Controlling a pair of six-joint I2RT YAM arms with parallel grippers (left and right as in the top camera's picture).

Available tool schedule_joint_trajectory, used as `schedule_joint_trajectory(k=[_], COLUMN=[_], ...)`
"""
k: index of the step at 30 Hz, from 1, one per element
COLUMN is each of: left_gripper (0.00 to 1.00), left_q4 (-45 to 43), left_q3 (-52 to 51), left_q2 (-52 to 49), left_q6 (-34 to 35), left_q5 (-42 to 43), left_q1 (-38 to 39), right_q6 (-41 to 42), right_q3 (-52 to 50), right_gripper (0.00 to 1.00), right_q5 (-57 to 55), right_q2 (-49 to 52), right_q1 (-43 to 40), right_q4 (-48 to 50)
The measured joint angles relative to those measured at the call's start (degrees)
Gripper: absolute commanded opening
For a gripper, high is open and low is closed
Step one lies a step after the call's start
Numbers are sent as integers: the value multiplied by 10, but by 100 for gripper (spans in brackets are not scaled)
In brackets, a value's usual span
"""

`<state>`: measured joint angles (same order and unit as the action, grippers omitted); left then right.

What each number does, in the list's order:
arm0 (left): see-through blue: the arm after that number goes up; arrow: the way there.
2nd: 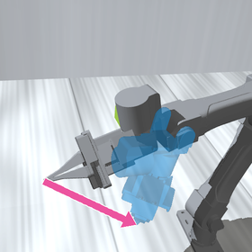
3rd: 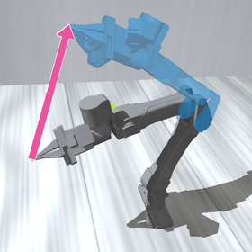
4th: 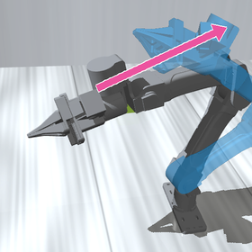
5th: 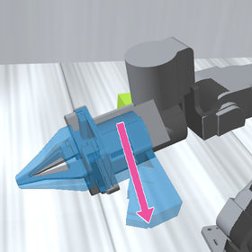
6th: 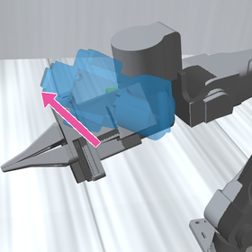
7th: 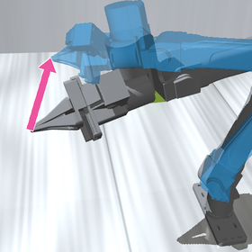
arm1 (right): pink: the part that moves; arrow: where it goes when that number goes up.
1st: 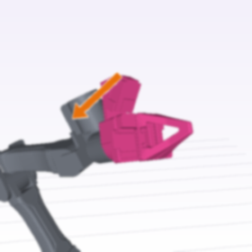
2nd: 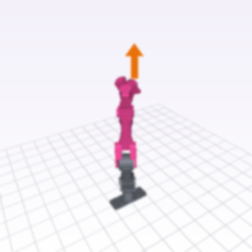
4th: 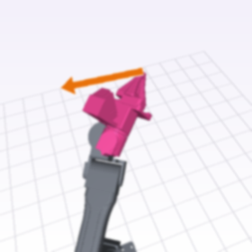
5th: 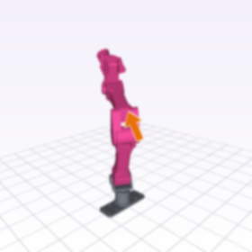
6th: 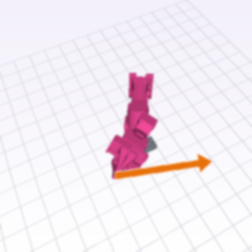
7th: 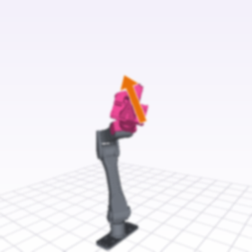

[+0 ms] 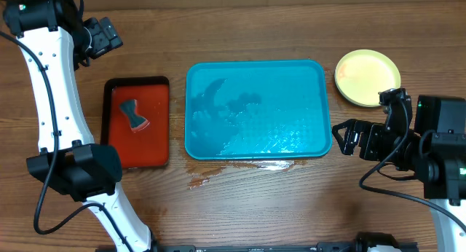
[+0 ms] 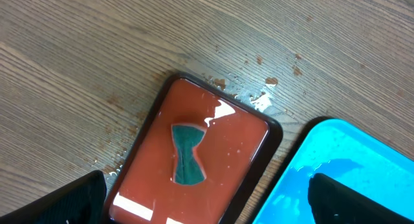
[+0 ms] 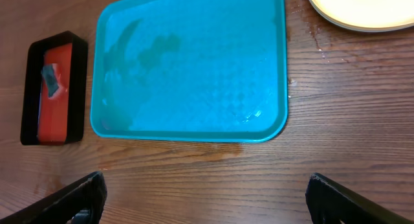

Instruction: Clean dirty plates on tray and stack at the side

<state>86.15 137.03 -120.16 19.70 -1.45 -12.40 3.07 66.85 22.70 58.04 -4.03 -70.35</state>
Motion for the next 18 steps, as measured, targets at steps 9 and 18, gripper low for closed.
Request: schedule_joint_trajectory(k=[9,18], left_gripper=[100,100], left_q4=[0,0], left_q3=[0,0], left_q2=[0,0], left_q6=[0,0], left_q5=[0,0], left_q1=[0,0], right_q6=[2,-9], right_q3=[0,-115], right_gripper=[100,100], right_q5=[-3,-5], right_q2=[17,-39], right_q1=[1,22], right_q4=[0,136])
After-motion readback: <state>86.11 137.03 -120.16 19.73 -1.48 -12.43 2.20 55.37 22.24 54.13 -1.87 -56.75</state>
